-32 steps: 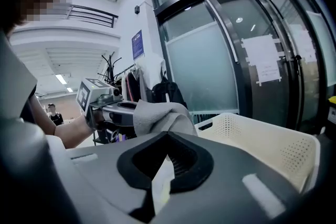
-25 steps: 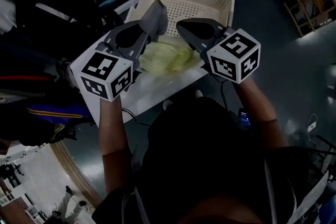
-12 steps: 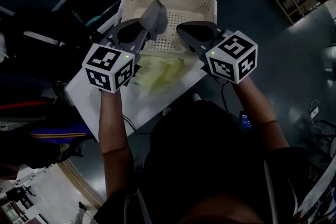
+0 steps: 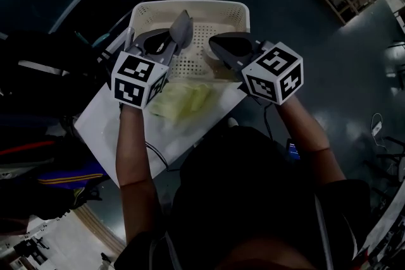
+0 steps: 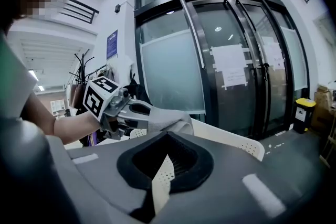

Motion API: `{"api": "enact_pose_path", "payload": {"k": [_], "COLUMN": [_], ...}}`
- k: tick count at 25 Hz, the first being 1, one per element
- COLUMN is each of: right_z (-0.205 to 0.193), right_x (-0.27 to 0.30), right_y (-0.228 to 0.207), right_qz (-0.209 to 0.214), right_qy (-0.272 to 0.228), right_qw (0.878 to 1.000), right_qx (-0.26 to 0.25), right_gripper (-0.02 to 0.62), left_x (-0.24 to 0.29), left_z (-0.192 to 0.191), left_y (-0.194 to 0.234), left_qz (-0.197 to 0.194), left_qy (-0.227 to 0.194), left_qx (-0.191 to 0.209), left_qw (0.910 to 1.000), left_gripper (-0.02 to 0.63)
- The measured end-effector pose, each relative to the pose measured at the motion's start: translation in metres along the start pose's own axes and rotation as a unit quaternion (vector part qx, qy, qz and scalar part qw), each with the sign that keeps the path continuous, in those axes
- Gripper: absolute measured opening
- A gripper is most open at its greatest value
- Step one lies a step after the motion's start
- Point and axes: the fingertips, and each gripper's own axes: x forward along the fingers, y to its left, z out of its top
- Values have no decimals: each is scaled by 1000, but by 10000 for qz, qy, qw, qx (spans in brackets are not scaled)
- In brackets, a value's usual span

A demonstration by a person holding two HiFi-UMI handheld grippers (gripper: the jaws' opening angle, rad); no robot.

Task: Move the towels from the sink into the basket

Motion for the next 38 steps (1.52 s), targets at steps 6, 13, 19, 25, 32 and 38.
{"api": "enact_pose_path", "payload": {"k": [6,13,19,25,32,38], "right_z": [-6,-11,-9,-6,-4,3], "right_x": [4,13,21,25,26,24], "right_y": [-13,-24,-25,-25,-13,8], "right_qz": [-6,12,35,-13,20,197], "right_qy": [71,134,143,131,147,78], "right_qw": [9999,9997,9997,9996,9998,9998], "right_qx": [99,192,210,232,144,53], "right_gripper": [0,0,0,-2,-2,-2], "left_x": [25,39,26,15,-6,-36], "left_z": [-5,-16,-4,-3,1,3], "left_y": [12,16,26,26,19,13], "left_qz": [118,20,96,188,251,480], "left_qy": [267,369,-105,-230,-469,-723], "left_qx": [353,208,-354,-440,-711,-889], "left_qw": [9989,9991,9993,9986,9960,9923], "left_gripper": [30,187,9,8,8,8]}}
